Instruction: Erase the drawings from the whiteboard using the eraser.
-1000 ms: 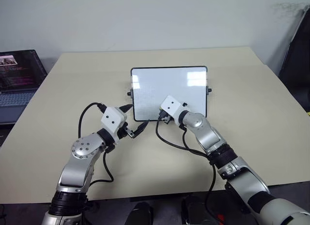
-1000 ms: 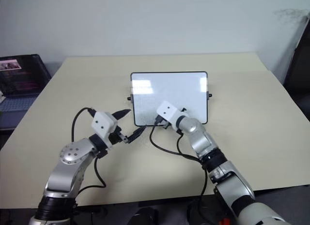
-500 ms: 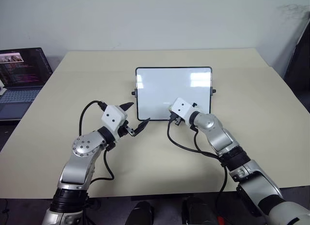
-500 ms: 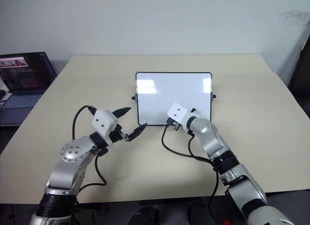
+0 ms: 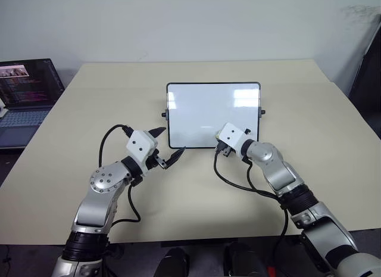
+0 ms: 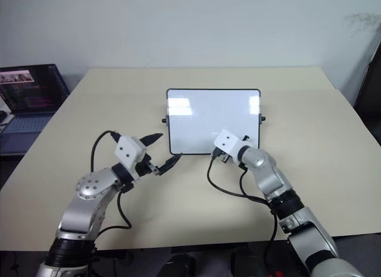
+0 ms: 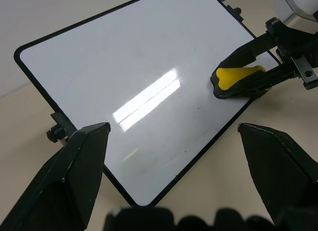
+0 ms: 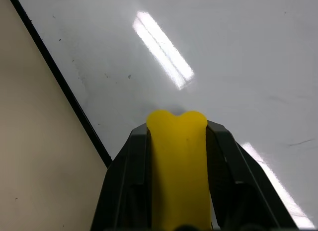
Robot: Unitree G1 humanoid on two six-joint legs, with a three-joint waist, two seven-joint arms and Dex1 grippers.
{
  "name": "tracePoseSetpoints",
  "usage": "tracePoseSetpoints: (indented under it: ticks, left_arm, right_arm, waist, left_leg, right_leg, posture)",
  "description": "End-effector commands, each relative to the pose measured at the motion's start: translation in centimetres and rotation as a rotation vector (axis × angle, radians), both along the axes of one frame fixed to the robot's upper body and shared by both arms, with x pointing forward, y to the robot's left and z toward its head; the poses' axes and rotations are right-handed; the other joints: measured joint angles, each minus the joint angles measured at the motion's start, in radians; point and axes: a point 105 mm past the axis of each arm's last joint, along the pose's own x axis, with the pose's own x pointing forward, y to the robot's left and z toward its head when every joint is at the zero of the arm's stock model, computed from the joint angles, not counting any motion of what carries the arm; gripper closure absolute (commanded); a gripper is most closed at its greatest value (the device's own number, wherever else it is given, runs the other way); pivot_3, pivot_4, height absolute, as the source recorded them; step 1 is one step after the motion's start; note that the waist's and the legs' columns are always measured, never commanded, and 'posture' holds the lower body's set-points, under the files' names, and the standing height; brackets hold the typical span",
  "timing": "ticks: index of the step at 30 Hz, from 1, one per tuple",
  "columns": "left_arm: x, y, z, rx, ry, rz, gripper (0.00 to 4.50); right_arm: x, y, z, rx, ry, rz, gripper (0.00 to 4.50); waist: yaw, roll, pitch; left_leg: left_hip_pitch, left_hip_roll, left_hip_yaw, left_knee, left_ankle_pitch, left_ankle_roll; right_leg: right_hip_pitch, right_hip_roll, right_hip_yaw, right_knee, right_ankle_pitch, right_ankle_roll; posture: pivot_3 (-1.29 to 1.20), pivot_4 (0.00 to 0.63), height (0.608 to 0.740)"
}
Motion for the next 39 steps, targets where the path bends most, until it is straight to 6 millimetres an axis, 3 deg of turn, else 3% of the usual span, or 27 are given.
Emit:
tracePoseSetpoints:
  ticks: [1, 6, 14, 19, 27, 39]
  left_arm:
    - [-0.1, 0.0, 1.2, 0.010, -0.051, -0.007, 0.00]
    - [-0.1, -0.1, 1.2, 0.011, -0.051, -0.013, 0.00]
    - [-0.4, 0.1, 1.0, 0.015, -0.044, -0.016, 0.00]
    - [-0.6, 0.0, 0.8, 0.013, -0.034, -0.027, 0.00]
    - [-0.5, -0.4, 0.8, 0.013, -0.032, -0.050, 0.00]
    - [-1.1, -4.0, 2.4, -0.058, -0.026, -0.256, 0.00]
  right_arm:
    - [0.6, -2.2, 0.0, 0.017, 0.035, -0.102, 3.37]
    - [0.6, -1.1, 2.2, 0.085, 0.023, -0.097, 3.37]
    - [-0.8, -1.7, 5.6, 0.334, 0.170, -0.144, 3.37]
    - [-1.3, -3.3, 5.4, 0.398, 0.259, -0.242, 3.37]
    - [-1.5, -3.7, 5.7, 0.422, 0.273, -0.287, 3.37]
    - [-2.7, -10.1, 7.8, 0.421, 0.261, -0.477, 3.37]
  waist:
    - [0.000, 0.000, 0.000]
    - [0.000, 0.000, 0.000]
    - [-0.001, 0.001, 0.001]
    - [-0.001, 0.001, 0.001]
    - [-0.003, 0.001, 0.001]
    - [-0.002, 0.001, 0.002]
  left_leg:
    - [0.000, 0.000, 0.000, 0.000, 0.000, 0.000]
    - [0.000, 0.000, 0.000, 0.000, 0.000, 0.000]
    - [-0.004, 0.000, -0.001, -0.001, 0.000, 0.000]
    - [-0.005, 0.001, -0.003, -0.004, -0.001, -0.001]
    - [-0.006, 0.001, 0.001, -0.005, -0.001, -0.001]
    - [-0.006, 0.001, 0.002, -0.005, -0.001, 0.000]
  right_leg:
    - [0.000, 0.000, 0.000, 0.000, 0.000, 0.000]
    - [0.000, 0.000, 0.000, 0.000, 0.000, -0.001]
    - [-0.004, 0.000, 0.000, -0.001, 0.002, -0.003]
    - [-0.005, -0.001, 0.000, -0.003, 0.002, -0.003]
    - [-0.006, -0.001, 0.000, -0.004, 0.002, -0.003]
    - [-0.006, -0.001, 0.000, -0.005, 0.001, -0.003]
  posture:
    - [0.00, 0.150, 0.740]
    - [0.00, 0.150, 0.740]
    - [0.00, 0.150, 0.740]
    - [0.00, 0.150, 0.740]
    - [0.00, 0.150, 0.740]
    - [0.00, 0.150, 0.740]
